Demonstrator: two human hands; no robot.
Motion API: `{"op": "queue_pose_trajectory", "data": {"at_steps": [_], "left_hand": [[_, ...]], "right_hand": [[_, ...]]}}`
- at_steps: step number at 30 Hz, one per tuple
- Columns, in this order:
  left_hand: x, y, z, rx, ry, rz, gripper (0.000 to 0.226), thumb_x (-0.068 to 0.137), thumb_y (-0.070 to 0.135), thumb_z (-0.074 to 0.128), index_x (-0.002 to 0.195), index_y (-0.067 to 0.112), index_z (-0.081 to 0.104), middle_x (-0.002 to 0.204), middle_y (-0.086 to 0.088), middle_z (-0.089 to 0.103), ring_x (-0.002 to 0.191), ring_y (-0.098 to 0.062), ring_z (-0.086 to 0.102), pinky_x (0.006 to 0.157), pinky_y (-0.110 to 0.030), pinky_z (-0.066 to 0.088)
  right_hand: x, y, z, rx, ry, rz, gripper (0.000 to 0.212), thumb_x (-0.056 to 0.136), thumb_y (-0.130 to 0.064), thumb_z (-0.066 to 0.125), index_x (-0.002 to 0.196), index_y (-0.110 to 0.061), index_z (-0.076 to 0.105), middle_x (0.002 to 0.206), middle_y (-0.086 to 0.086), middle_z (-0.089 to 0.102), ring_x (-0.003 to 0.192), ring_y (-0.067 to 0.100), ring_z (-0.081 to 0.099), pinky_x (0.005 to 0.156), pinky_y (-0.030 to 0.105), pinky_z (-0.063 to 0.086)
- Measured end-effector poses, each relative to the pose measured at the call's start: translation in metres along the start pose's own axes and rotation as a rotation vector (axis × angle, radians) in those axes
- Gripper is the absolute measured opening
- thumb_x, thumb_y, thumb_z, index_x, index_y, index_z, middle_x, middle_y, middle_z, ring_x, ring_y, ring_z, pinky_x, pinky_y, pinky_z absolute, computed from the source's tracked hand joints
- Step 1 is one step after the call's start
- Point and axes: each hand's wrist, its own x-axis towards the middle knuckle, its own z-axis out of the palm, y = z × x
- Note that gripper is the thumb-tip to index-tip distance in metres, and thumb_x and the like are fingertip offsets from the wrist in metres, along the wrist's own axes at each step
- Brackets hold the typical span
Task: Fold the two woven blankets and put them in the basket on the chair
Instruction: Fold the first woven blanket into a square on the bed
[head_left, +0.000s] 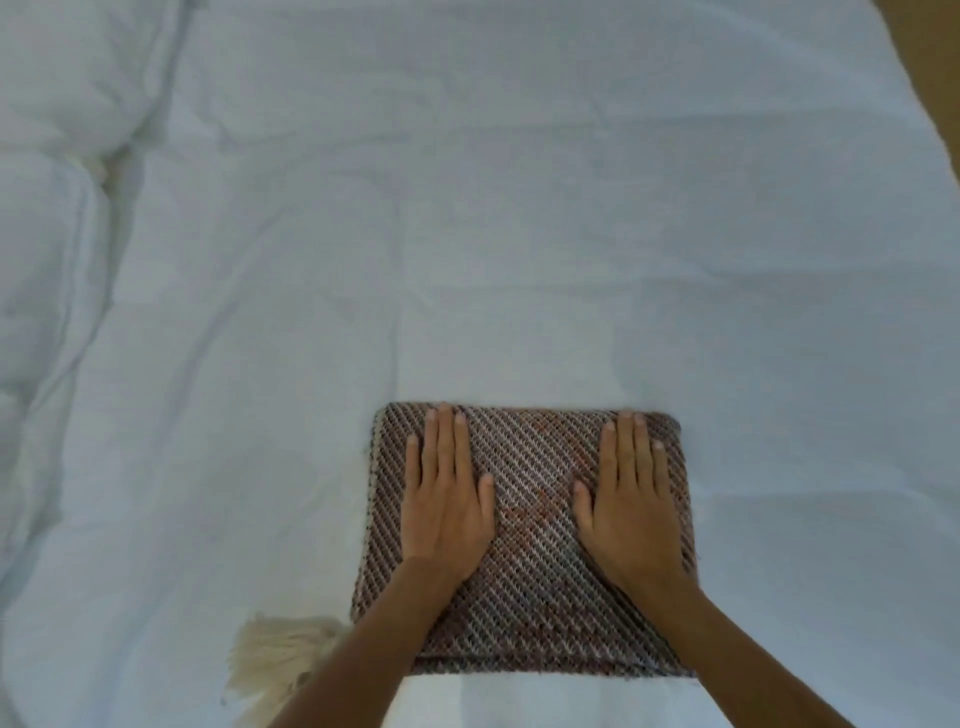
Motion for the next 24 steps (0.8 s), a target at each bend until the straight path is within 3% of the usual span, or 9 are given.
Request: {"op": "queue_pose_trajectory", "data": {"at_steps": [3,6,9,12,17,24], "left_hand": [[-0.040,0.034,0.006,-0.064,-0.041,0.156,0.061,0.098,0.035,0.022,0.147,-0.002,0.021,0.156,-0.019,0.015,0.145,-0.030,0.015,0.114,-0.046,0.016],[-0.064,0.032,0.033,-0.016,-0.088,0.191,0.060,0.097,0.033,0.024,0.146,-0.001,0.022,0.157,-0.018,0.011,0.145,-0.030,0.014,0.114,-0.046,0.015],[-0.060,0.028,0.049,0.027,-0.121,0.180,0.059,0.099,0.033,0.015,0.148,0.001,0.016,0.158,-0.018,0.007,0.147,-0.030,0.008,0.116,-0.045,0.012],[-0.056,0.034,0.036,0.011,-0.151,0.175,0.061,0.098,0.036,0.019,0.148,0.001,0.015,0.158,-0.018,0.008,0.146,-0.030,0.009,0.116,-0.046,0.013],[-0.088,-0.014,0.003,0.017,-0.127,0.097,0.067,0.097,0.042,0.023,0.149,0.000,0.018,0.158,-0.018,0.009,0.147,-0.030,0.009,0.116,-0.048,0.015],[-0.103,-0.053,0.035,-0.016,-0.217,0.074,0.069,0.098,0.043,0.017,0.146,-0.007,0.021,0.157,-0.023,0.011,0.146,-0.034,0.012,0.115,-0.052,0.018]], "right_hand": [[-0.039,-0.029,0.005,0.048,-0.016,-0.140,0.062,0.097,-0.035,0.025,0.142,0.007,0.028,0.151,0.025,0.022,0.141,0.035,0.022,0.112,0.050,0.020],[-0.066,-0.031,0.031,0.033,-0.101,-0.140,0.060,0.099,-0.035,0.016,0.142,0.005,0.027,0.151,0.023,0.022,0.141,0.034,0.023,0.113,0.047,0.018],[-0.066,-0.025,0.049,-0.012,-0.176,-0.130,0.061,0.099,-0.035,0.016,0.143,0.005,0.026,0.153,0.024,0.018,0.143,0.034,0.017,0.114,0.047,0.017],[-0.060,-0.028,0.038,-0.019,-0.205,-0.133,0.062,0.099,-0.037,0.013,0.144,0.004,0.027,0.153,0.022,0.017,0.143,0.033,0.016,0.113,0.048,0.018],[-0.075,0.012,0.002,-0.012,-0.130,-0.126,0.066,0.093,-0.046,0.034,0.146,-0.007,0.028,0.155,0.018,0.019,0.144,0.032,0.014,0.114,0.051,0.018],[-0.085,0.053,0.034,-0.008,-0.212,-0.089,0.070,0.094,-0.048,0.031,0.145,0.000,0.025,0.154,0.020,0.016,0.143,0.035,0.016,0.112,0.052,0.023]]}}
